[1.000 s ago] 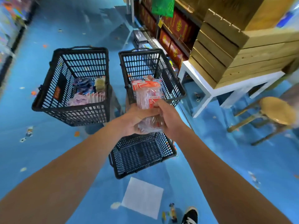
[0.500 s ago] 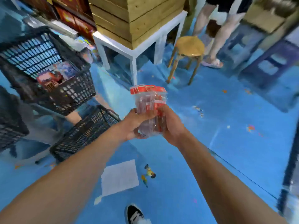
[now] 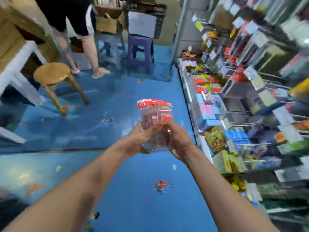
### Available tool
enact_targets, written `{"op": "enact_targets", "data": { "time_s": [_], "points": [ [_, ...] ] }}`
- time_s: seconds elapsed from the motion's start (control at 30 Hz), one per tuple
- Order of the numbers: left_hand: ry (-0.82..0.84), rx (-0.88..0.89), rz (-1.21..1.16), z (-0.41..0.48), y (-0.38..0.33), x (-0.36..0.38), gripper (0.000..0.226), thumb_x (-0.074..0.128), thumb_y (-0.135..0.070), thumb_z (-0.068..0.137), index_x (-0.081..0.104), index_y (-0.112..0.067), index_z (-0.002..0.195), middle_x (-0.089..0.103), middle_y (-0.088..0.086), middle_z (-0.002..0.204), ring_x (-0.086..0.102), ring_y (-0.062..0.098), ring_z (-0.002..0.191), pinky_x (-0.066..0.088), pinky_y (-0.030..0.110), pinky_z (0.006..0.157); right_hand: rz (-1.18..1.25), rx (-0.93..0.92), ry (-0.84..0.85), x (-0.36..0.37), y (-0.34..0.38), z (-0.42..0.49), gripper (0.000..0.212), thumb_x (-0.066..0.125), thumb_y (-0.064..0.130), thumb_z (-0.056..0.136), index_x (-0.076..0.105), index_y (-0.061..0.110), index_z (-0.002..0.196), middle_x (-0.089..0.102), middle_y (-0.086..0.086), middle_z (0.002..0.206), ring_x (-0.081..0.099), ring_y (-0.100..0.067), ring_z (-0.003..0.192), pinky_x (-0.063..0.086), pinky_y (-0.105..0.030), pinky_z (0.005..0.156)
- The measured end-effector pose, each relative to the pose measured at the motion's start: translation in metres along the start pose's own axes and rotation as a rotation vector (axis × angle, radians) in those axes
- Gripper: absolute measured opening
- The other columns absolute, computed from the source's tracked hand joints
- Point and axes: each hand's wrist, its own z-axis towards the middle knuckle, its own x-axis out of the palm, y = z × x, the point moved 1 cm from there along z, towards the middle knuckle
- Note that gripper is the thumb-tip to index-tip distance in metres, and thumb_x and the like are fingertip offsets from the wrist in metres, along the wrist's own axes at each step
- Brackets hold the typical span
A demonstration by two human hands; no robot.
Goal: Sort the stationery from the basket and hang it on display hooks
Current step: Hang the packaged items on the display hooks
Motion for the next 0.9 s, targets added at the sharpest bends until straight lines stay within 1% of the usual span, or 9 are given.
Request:
{"op": "enact_targets", "data": {
  "time_s": [0.13,0.3,0.37,0.43,0.53,0.67,0.77,0.83,0.9],
  "points": [
    [0.065,-0.003,0.086,0.047,-0.04,0.121,0.09,0.079,-0.087,0.041,0.064,-0.03,0.109,0.077,-0.001,0.096,0.073,0.026,0.083,0.054,0.04,0.067,0.075,-0.134,-0.148,-0.109,0.057,-0.03,0.021,0.058,0.02,0.096,0.073,0.011,0.108,0.07,-0.015,0.099,0.068,-0.03,0.084,0.058,-0.043,0.075],
    [0.28,0.043,0.123,0.087,-0.096,0.277,0.032,0.068,-0.049,0.091,0.065,-0.02,0.104,0.075,0.003,0.093,0.073,0.015,0.068,0.055,0.029,0.049,0.102,-0.368,-0.398,-0.222,0.145,-0.094,0.017,0.053,0.006,0.1,0.068,0.009,0.105,0.075,0.0,0.078,0.071,-0.014,0.071,0.059,-0.027,0.062],
    [0.352,0.067,0.125,0.098,-0.119,0.324,0.051,0.079,-0.056,0.081,0.067,-0.017,0.112,0.078,0.005,0.099,0.077,0.021,0.079,0.061,0.039,0.056,0.106,-0.449,-0.488,-0.255,0.176,-0.116,0.017,0.054,0.005,0.099,0.068,0.008,0.11,0.075,-0.004,0.085,0.071,-0.018,0.079,0.059,-0.026,0.066],
    [0.405,0.093,0.137,0.109,-0.142,0.359,0.095,0.088,-0.079,0.049,0.066,-0.022,0.122,0.078,0.008,0.109,0.076,0.033,0.097,0.061,0.053,0.072,0.101,-0.515,-0.532,-0.277,0.206,-0.136,0.018,0.055,0.004,0.099,0.066,0.004,0.114,0.074,-0.007,0.09,0.071,-0.015,0.076,0.058,-0.024,0.064],
    [0.599,0.152,0.114,0.119,-0.178,0.398,0.104,0.091,-0.071,0.055,0.06,-0.014,0.136,0.071,0.02,0.125,0.066,0.047,0.116,0.049,0.073,0.096,0.065,-0.598,-0.604,-0.295,0.246,-0.153,0.022,0.057,0.0,0.098,0.059,-0.006,0.119,0.069,-0.011,0.091,0.07,-0.008,0.073,0.055,-0.019,0.065],
    [0.789,0.132,0.128,0.145,-0.231,0.422,0.088,0.085,-0.055,0.077,0.053,-0.009,0.144,0.058,0.028,0.137,0.055,0.04,0.117,0.043,0.061,0.108,0.126,-0.68,-0.699,-0.308,0.294,-0.158,0.047,0.074,0.026,0.081,0.063,-0.002,0.118,0.069,-0.029,0.112,0.067,-0.039,0.104,0.053,-0.051,0.099],
    [0.903,0.112,0.172,0.166,-0.272,0.433,0.071,0.083,-0.035,0.08,0.053,0.002,0.132,0.053,0.026,0.112,0.052,0.039,0.094,0.049,0.055,0.092,0.213,-0.685,-0.722,-0.31,0.317,-0.158,0.054,0.077,0.029,0.074,0.067,0.003,0.12,0.07,-0.024,0.118,0.065,-0.044,0.112,0.047,-0.06,0.104],
    [1.019,0.172,0.223,0.168,-0.294,0.437,0.058,0.077,-0.023,0.078,0.06,0.006,0.125,0.067,0.031,0.111,0.07,0.04,0.096,0.058,0.049,0.082,0.239,-0.684,-0.745,-0.308,0.326,-0.158,0.052,0.077,0.028,0.075,0.068,0.005,0.12,0.07,-0.023,0.12,0.062,-0.046,0.118,0.045,-0.067,0.104],
    [1.112,0.211,0.272,0.166,-0.309,0.436,0.059,0.078,-0.02,0.074,0.063,0.004,0.126,0.067,0.033,0.119,0.07,0.044,0.104,0.057,0.055,0.089,0.251,-0.667,-0.769,-0.302,0.33,-0.158,0.047,0.074,0.022,0.076,0.068,0.004,0.119,0.071,-0.023,0.116,0.066,-0.042,0.107,0.048,-0.07,0.098]
  ]
}}
